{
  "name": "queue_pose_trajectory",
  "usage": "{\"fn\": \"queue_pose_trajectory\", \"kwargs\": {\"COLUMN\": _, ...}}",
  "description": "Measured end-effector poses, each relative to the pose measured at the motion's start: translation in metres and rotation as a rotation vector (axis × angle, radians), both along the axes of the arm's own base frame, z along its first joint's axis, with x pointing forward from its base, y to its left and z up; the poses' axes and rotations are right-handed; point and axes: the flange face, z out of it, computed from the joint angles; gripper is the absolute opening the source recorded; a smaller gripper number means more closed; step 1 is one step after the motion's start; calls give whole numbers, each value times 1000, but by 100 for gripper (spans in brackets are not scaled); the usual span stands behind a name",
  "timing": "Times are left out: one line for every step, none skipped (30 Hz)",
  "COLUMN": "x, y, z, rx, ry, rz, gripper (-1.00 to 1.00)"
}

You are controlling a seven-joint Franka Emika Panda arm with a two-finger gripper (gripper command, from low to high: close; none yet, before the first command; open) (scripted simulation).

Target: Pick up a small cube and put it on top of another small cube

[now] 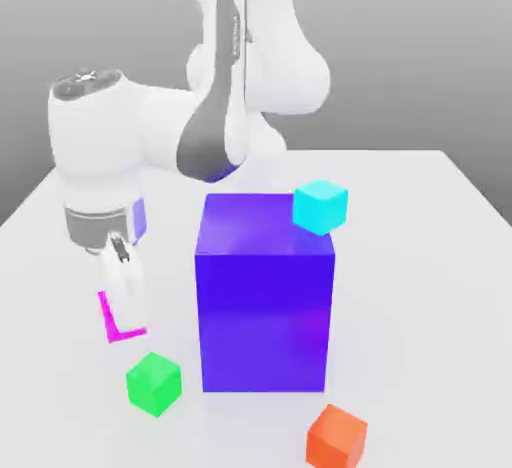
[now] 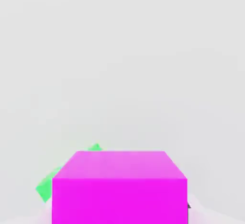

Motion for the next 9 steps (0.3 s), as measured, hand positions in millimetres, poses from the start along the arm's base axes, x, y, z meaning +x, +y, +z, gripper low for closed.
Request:
{"fn": "queue_pose_trajectory", "kwargs": {"x": 3, "y": 5, "z": -7, "rx": 0, "ry": 0, "rz": 13, "gripper": -100}}
{"fn": "queue_pose_trajectory", "kwargs": {"x": 4, "y": 6, "z": -15, "rx": 0, "ry": 0, "rz": 14, "gripper": -100}}
{"fn": "queue_pose_trajectory", "kwargs": {"x": 2, "y": -1, "z": -25, "rx": -1, "ry": 0, "rz": -5, "gripper": -100}}
{"fn": "queue_pose_trajectory", "kwargs": {"x": 1, "y": -3, "z": -36, "rx": -1, "ry": 0, "rz": -10, "gripper": -100}}
{"fn": "queue_pose_trajectory", "kwargs": {"x": 1, "y": -3, "z": -47, "rx": 0, "ry": 0, "rz": -11, "gripper": -100}}
{"fn": "queue_pose_trajectory", "kwargs": {"x": 0, "y": -3, "z": -55, "rx": 0, "ry": 0, "rz": -12, "gripper": 100}}
{"fn": "queue_pose_trajectory", "kwargs": {"x": 0, "y": -3, "z": -55, "rx": 0, "ry": 0, "rz": -12, "gripper": 100}}
{"fn": "queue_pose_trajectory", "kwargs": {"x": 0, "y": -3, "z": -55, "rx": 0, "ry": 0, "rz": -12, "gripper": 100}}
{"fn": "queue_pose_trajectory", "kwargs": {"x": 0, "y": -3, "z": -55, "rx": 0, "ry": 0, "rz": -12, "gripper": 100}}
